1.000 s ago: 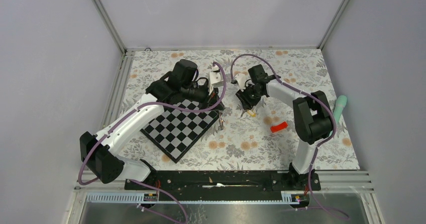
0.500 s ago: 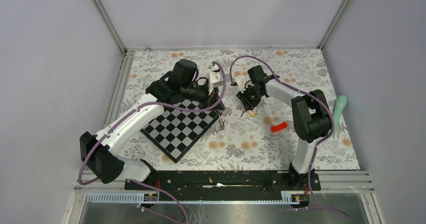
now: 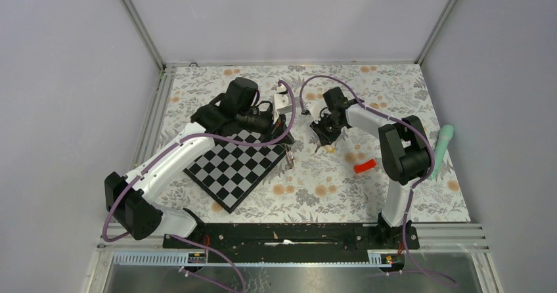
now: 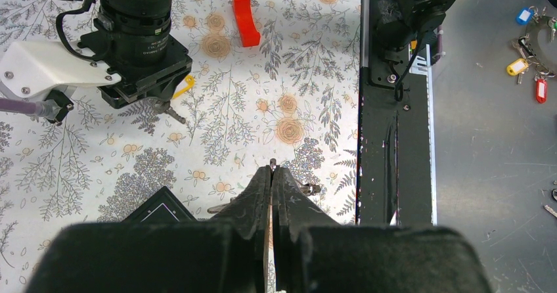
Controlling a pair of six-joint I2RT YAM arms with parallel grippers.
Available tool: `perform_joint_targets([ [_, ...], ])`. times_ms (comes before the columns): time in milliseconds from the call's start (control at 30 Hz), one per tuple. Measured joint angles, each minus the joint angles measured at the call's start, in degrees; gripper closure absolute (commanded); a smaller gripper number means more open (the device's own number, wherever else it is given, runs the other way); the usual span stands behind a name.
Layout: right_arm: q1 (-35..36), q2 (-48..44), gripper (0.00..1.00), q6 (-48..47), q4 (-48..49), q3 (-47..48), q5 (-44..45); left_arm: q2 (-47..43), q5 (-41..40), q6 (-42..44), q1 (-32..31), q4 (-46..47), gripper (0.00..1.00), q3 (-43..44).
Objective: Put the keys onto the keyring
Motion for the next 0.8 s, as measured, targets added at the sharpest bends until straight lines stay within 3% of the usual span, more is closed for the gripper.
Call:
perform_joint_targets([
  [633, 0.0, 0.0, 0.88, -0.7, 0.0, -0.2, 0.0, 0.0, 0.0, 0.0, 0.0, 0.0, 1.0, 0.0],
  [800, 0.0, 0.0, 0.95, -0.8, 0.0, -0.2, 0.0, 0.0, 0.0, 0.0, 0.0, 0.0, 1.0, 0.0],
])
